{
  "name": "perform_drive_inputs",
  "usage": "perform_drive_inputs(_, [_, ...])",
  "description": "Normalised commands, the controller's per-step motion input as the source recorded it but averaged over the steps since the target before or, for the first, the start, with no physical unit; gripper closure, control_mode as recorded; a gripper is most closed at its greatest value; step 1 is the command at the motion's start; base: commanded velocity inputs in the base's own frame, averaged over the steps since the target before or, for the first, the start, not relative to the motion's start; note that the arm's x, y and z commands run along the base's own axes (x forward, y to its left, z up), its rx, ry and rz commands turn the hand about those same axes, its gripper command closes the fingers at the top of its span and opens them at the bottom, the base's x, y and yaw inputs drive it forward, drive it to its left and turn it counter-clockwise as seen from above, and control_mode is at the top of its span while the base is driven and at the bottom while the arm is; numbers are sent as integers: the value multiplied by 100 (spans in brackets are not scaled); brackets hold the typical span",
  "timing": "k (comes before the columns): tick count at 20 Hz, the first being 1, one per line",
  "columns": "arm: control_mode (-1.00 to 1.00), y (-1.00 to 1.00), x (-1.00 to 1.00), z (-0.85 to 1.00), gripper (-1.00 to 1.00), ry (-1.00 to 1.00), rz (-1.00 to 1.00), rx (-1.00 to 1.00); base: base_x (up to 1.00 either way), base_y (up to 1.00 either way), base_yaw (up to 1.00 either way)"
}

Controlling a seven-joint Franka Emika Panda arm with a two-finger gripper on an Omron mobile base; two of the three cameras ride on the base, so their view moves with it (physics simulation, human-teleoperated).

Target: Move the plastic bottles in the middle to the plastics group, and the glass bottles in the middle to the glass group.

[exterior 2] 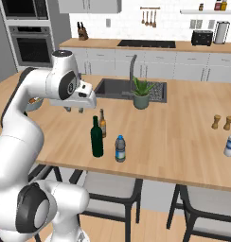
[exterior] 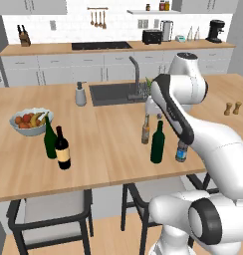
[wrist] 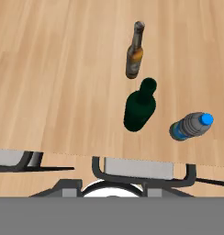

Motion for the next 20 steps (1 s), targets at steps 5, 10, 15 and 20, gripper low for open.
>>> perform_drive_inputs(5, [-100, 0, -10, -41, -100, 3, 0, -1, 0, 0, 0])
perform_drive_inputs(10, [-100, 0, 0, -75, -100, 7, 0, -3, 0, 0, 0])
perform_drive_inputs(15, [-100, -15, 6, -25, -100, -3, 0, -4, 0, 0, 0])
perform_drive_inputs(20, [-100, -25, 43, -1, -100, -10, 0, 0, 0, 0, 0])
